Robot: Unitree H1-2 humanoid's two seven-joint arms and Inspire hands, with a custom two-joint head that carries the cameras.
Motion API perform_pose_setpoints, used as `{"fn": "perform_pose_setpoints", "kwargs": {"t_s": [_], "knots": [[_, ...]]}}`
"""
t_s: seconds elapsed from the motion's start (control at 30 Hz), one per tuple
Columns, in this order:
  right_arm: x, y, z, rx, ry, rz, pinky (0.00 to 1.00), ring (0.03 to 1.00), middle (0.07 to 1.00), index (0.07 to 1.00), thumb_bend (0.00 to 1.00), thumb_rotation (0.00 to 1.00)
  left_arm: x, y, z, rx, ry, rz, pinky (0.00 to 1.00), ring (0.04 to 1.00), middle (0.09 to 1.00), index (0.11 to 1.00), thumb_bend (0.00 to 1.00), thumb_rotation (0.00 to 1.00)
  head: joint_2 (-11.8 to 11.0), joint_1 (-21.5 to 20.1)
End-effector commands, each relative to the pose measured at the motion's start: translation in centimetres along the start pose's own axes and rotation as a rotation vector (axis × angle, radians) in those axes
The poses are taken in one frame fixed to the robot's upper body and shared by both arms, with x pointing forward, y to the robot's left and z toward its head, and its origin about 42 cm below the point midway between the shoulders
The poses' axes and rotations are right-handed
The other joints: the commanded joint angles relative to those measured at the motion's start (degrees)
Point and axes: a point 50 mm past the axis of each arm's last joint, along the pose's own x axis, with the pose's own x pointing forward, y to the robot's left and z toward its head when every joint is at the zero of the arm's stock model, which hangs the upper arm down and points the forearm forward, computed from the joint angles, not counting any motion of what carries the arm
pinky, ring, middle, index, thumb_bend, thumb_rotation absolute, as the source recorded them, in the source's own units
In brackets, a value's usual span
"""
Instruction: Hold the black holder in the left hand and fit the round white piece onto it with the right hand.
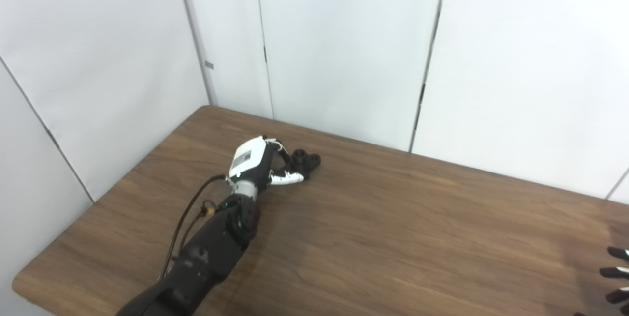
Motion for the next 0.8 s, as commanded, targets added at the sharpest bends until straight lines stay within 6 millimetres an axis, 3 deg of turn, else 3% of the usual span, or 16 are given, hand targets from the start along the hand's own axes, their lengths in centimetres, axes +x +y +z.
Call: {"fn": "perform_pose_setpoints", "kwargs": {"t_s": [0.0,0.23,0.47,0.77], "knots": [[1.4,-1.2,1.9,-0.007,-0.073,-0.043,0.43,0.525,0.673,0.799,0.59,0.00,-0.6,-0.9,1.7,-0.022,-0.093,-0.063,1.00,0.997,0.874,0.480,0.53,0.06,0.3,-0.7],[2.1,-0.9,2.6,-0.013,-0.092,-0.052,0.44,0.521,0.669,0.789,0.62,0.00,-3.0,-2.8,4.0,-0.027,-0.275,-0.176,1.00,1.000,0.898,0.484,0.52,0.07,1.3,-3.7],[2.5,-0.8,3.2,-0.032,-0.089,-0.056,0.45,0.531,0.670,0.790,0.63,0.00,-5.5,-4.6,7.9,0.033,-0.449,-0.318,0.98,1.000,0.920,0.486,0.52,0.07,2.8,-9.5],[2.7,0.0,3.5,-0.007,-0.124,-0.056,0.46,0.544,0.683,0.792,0.61,0.01,-6.6,-6.9,11.4,0.073,-0.628,-0.435,0.99,1.000,0.926,0.486,0.52,0.07,4.5,-15.5]]}}
